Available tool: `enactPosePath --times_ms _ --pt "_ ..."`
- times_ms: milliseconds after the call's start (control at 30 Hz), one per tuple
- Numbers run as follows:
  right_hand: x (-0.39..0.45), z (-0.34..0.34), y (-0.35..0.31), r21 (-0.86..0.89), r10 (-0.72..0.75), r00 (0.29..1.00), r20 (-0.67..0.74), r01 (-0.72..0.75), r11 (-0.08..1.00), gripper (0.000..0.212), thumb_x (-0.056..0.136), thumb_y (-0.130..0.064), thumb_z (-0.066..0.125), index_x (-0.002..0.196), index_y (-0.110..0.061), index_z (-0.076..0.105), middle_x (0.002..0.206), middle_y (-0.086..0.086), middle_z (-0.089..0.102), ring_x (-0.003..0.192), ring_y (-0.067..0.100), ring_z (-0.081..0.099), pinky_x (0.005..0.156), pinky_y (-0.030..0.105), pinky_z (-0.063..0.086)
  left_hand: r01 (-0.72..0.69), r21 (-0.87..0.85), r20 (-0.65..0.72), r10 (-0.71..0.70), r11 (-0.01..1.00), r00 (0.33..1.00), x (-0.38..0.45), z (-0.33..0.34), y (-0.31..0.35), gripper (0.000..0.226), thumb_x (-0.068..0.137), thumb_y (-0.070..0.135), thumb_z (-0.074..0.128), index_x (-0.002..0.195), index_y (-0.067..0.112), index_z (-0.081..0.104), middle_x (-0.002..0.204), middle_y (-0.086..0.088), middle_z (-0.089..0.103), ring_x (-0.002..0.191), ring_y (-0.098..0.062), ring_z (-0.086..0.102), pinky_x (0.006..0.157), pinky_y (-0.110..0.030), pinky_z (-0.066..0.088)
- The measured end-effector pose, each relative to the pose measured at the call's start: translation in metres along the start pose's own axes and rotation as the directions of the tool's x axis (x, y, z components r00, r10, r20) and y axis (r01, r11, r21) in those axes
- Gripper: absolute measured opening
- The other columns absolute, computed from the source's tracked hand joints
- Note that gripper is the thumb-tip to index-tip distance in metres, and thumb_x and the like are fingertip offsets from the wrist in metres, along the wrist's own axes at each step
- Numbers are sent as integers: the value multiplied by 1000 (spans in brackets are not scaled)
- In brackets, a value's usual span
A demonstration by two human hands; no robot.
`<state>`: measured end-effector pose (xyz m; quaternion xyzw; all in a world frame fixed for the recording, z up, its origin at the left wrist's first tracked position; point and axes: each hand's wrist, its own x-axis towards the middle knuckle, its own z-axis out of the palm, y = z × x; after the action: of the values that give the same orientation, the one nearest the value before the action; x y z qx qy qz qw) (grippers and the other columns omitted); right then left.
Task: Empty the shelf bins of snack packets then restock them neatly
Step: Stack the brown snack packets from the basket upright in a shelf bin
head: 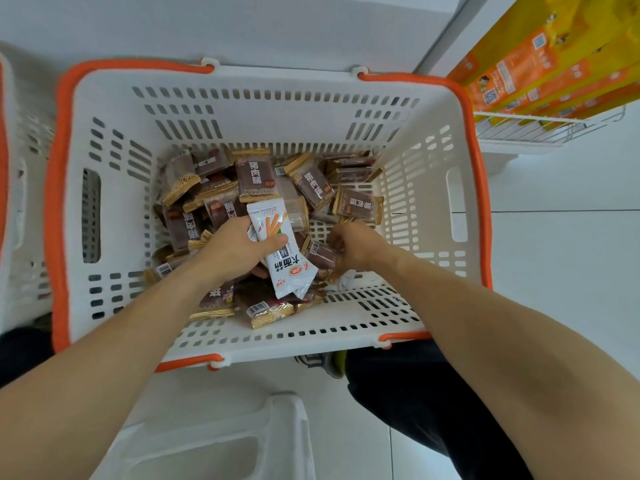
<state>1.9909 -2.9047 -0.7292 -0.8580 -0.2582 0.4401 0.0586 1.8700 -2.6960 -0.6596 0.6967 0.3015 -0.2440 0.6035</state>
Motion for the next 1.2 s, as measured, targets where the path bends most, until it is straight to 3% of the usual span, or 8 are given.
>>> enactPosePath --times_ms 300,367,467,567,733,833,967,1200 --pt "-7 -19 4 152 93 995 29 -96 984 26 88 -37 76 100 -17 64 78 -7 61 78 18 62 60 23 41 3 33 -15 -2 999 1000 3 1 1 24 95 25 67 116 13 67 101 1 75 80 -11 74 62 -33 63" --pt "-9 -31 6 186 161 978 -132 -135 973 28 87 -36 76 104 -17 65 85 -6 67 75 13 64 60 23 45 5 23 -13 -5 1000 1000 3 2 1 25 95 24 67 117 12 67 103 -1 75 82 -13 74 63 -35 63" --pt "-13 -37 7 332 279 834 -476 -124 935 48 87 -30 77 126 -12 54 128 7 55 98 17 58 91 33 50 10 35 -11 -9 999 1000 4 4 2 25 95 24 67 117 12 66 101 0 74 84 -15 74 63 -35 63" --pt "-17 -34 4 185 186 736 -651 -84 979 42 89 -21 74 121 -10 49 129 11 45 100 26 56 83 33 49 8 41 -18 -7 999 1000 4 6 1 25 95 24 67 116 12 66 99 3 74 83 -14 74 63 -35 63" --pt "-18 -16 2 -48 125 965 -230 -139 989 49 80 -42 82 113 -14 59 117 7 62 99 24 59 78 33 47 9 44 -18 -8 999 1000 4 6 1 24 96 25 66 116 13 66 99 2 74 83 -15 74 64 -35 63" --pt "-15 -5 0 5 150 957 -246 -154 988 76 69 -44 90 126 -11 53 128 10 56 114 29 56 89 38 48 6 39 -19 -6 999 1000 3 5 0 23 96 24 66 116 13 65 98 4 73 81 -12 74 62 -32 63" --pt "-11 -4 2 92 137 981 -134 -125 988 72 61 -35 96 116 -14 54 112 0 63 102 21 61 76 30 41 7 33 -14 -7 999 1000 2 5 0 20 96 24 66 114 15 66 99 3 74 82 -14 74 68 -38 64" --pt "-10 0 -7 6 68 993 -100 -67 998 87 54 -36 98 124 -13 52 119 6 67 107 28 64 91 43 54 5 13 -14 -5 1000 1000 3 1 -2 18 95 24 68 112 17 66 97 5 75 80 -13 75 70 -41 64"
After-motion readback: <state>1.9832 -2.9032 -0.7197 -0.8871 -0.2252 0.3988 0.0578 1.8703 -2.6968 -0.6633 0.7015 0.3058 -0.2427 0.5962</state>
